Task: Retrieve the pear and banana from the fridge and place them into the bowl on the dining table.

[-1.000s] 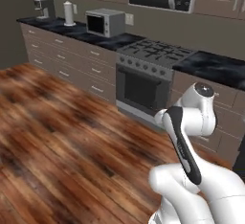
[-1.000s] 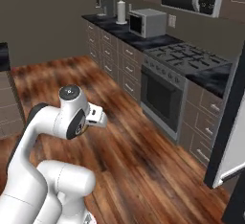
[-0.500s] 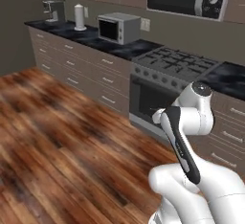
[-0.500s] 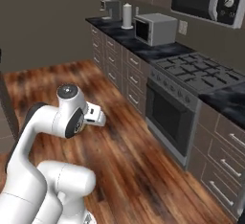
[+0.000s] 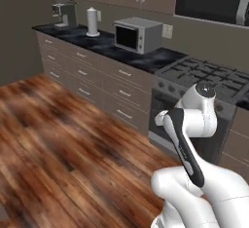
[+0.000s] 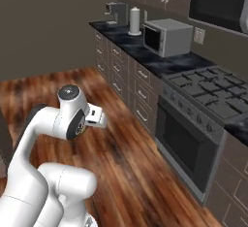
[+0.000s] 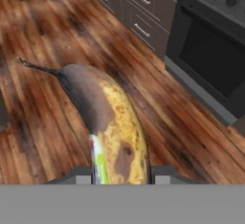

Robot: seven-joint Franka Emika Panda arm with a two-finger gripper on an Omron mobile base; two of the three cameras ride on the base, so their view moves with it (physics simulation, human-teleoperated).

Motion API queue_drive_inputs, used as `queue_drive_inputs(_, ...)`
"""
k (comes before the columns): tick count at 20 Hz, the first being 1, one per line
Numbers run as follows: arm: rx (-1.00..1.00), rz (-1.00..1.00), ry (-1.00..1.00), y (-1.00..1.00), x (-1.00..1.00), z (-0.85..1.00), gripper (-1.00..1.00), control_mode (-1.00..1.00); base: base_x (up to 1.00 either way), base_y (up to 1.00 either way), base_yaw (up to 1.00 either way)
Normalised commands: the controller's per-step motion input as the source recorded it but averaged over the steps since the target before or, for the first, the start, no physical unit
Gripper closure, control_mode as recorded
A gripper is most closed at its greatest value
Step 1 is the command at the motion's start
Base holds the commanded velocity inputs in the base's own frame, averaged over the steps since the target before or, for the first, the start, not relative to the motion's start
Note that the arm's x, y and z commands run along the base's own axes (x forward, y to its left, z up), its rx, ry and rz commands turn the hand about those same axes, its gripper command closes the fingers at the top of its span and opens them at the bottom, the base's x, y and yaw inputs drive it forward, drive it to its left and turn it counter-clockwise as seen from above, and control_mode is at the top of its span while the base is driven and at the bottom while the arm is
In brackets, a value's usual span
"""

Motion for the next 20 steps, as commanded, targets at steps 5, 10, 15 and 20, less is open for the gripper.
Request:
queue_drive_inputs(5, 0.0, 0.0, 0.0, 0.0, 0.0, 0.0, 1.0, 1.0, 1.0, 0.11, 0.05)
queue_drive_inputs(10, 0.0, 0.0, 0.0, 0.0, 0.0, 0.0, 1.0, 1.0, 1.0, 0.08, 0.29)
queue_drive_inputs(15, 0.0, 0.0, 0.0, 0.0, 0.0, 0.0, 1.0, 1.0, 1.0, 0.0, 0.37)
queue_drive_inputs(20, 0.0, 0.0, 0.0, 0.0, 0.0, 0.0, 1.0, 1.0, 1.0, 0.0, 0.36)
